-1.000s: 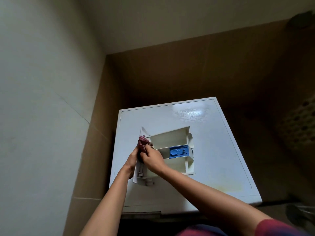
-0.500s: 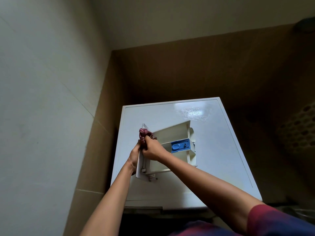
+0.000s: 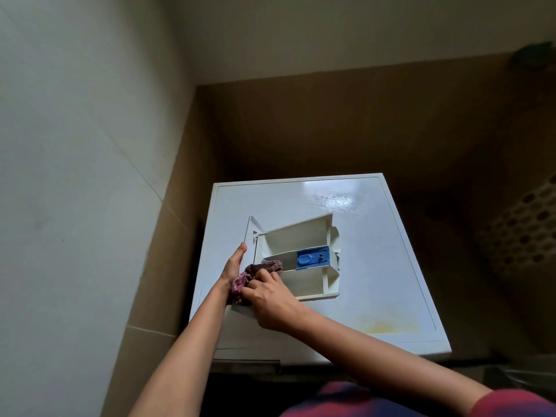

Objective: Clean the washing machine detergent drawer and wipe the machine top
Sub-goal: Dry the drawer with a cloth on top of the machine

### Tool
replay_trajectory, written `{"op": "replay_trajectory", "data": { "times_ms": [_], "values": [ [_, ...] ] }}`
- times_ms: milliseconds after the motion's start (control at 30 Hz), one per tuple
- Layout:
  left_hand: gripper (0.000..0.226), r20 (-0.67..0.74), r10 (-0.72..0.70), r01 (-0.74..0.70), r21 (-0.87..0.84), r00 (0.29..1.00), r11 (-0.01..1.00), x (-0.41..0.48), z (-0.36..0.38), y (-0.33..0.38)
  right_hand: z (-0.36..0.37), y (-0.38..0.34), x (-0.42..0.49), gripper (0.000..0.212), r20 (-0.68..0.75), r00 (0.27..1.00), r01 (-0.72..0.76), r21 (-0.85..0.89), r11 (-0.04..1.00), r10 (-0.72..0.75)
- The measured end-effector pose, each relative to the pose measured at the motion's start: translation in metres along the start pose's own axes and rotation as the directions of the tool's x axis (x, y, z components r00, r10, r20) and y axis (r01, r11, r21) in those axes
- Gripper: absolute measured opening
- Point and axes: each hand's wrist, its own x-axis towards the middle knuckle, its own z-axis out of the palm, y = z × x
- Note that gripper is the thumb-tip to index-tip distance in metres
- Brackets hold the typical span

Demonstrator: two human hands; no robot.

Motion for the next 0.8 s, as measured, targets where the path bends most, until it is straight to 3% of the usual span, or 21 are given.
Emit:
{"op": "replay_trajectory", "data": {
  "times_ms": [167, 367, 467, 567, 667, 800],
  "values": [
    [0.044, -0.032, 0.012, -0.008, 0.121, 0.999, 0.993, -0.002, 0.003, -0.004, 0.001, 0.002, -0.016, 0.031, 0.040, 0.992, 0.122, -0.156, 0.980, -0.117],
    [0.073, -0.049, 0.070, -0.045, 0.396, 0.996, 0.917, -0.001, 0.006, 0.002, -0.004, 0.012, -0.028, 0.035, -0.012, 0.958, 0.271, -0.278, 0.922, -0.285],
    [0.072, -0.073, 0.093, -0.050, 0.455, 0.993, 0.889, -0.007, 0.007, 0.008, -0.003, 0.012, -0.024, 0.024, -0.032, 0.915, 0.365, -0.359, 0.859, -0.402],
    [0.071, -0.101, 0.148, -0.080, 0.492, 0.984, 0.867, -0.011, 0.005, 0.007, 0.001, 0.010, -0.024, 0.016, 0.073, 0.853, 0.492, -0.439, 0.752, -0.516],
    [0.074, -0.107, 0.170, -0.091, 0.521, 0.980, 0.849, -0.012, 0.003, 0.002, 0.007, 0.007, -0.033, 0.017, 0.224, 0.856, 0.506, -0.544, 0.670, -0.465],
    [0.079, -0.035, 0.204, -0.145, 0.591, 0.978, 0.794, -0.017, 0.011, 0.003, 0.017, 0.001, -0.051, 0.023, 0.318, 0.898, 0.439, -0.618, 0.652, -0.303]
  ]
}}
